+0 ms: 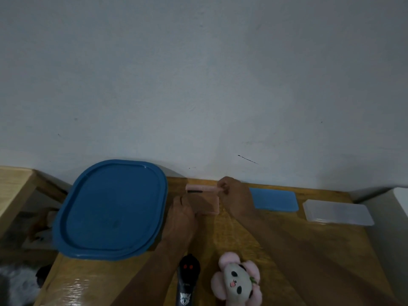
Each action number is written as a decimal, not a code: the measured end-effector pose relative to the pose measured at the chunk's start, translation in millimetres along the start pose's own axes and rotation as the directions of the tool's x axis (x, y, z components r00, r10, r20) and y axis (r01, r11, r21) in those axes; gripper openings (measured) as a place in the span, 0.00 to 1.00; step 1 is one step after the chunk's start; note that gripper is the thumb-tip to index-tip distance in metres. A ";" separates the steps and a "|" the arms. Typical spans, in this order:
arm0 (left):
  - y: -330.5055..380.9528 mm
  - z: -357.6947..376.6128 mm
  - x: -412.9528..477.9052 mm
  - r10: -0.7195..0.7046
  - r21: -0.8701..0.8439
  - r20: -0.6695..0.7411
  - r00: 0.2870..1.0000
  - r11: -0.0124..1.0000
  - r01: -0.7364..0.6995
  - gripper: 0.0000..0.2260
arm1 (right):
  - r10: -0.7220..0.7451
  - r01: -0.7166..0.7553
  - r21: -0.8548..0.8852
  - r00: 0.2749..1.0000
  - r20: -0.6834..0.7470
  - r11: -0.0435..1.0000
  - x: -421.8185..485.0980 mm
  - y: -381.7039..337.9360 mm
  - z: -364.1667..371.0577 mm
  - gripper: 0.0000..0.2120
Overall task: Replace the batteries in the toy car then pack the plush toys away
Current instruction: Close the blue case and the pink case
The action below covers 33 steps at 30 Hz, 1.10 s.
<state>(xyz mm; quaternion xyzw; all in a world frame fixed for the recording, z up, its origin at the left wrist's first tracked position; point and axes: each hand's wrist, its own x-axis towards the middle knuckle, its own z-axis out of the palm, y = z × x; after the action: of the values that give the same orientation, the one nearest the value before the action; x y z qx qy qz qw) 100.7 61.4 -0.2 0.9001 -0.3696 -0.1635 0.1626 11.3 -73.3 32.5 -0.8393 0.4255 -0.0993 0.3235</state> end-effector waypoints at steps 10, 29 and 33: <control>3.5 -1.4 -7.7 -0.066 -0.271 -0.139 0.988 0.962 0.027 0.08 | -0.117 0.167 -0.272 0.975 0.189 0.948 -27.3 7.7 7.2 0.19; 5.4 -7.5 -3.6 -0.105 0.071 -0.020 0.994 0.992 0.106 0.10 | -0.093 0.177 -0.347 0.965 0.247 0.921 -27.2 8.1 15.9 0.10; 6.7 -5.8 -0.8 -0.117 0.091 0.015 0.993 0.989 0.115 0.09 | -0.084 0.164 -0.344 0.968 0.235 0.924 -26.2 10.8 18.8 0.08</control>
<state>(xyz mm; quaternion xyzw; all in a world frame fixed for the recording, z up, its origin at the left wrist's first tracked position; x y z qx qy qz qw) 98.4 58.5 7.9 0.9247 -0.3254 -0.1651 0.1085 -3.6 -49.0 14.0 -0.9155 0.3444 0.0519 0.2012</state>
